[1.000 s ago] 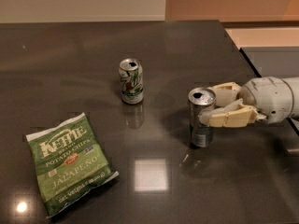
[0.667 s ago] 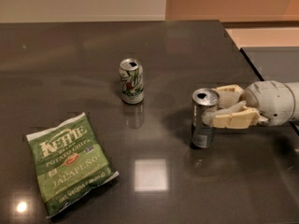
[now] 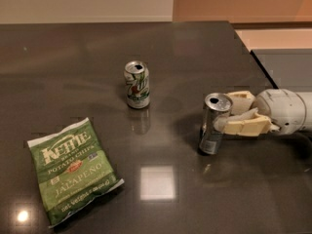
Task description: Place redbull can upright
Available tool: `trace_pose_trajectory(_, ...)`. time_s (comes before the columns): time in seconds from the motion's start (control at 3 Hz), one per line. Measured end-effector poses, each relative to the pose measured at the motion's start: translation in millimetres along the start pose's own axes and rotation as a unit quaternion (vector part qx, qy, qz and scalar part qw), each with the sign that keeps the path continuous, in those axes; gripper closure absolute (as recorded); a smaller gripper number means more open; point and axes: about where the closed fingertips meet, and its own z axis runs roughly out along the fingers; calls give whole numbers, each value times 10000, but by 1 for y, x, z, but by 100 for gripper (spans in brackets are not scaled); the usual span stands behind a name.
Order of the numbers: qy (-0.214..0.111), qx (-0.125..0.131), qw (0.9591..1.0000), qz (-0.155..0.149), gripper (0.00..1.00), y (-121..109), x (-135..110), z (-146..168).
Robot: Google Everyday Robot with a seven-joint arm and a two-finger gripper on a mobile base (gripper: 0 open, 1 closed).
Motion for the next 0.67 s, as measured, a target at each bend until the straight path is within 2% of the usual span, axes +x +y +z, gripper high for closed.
trace_pose_trajectory(0.67, -175, -35, 9997, -173, 36, 1, 6, -5)
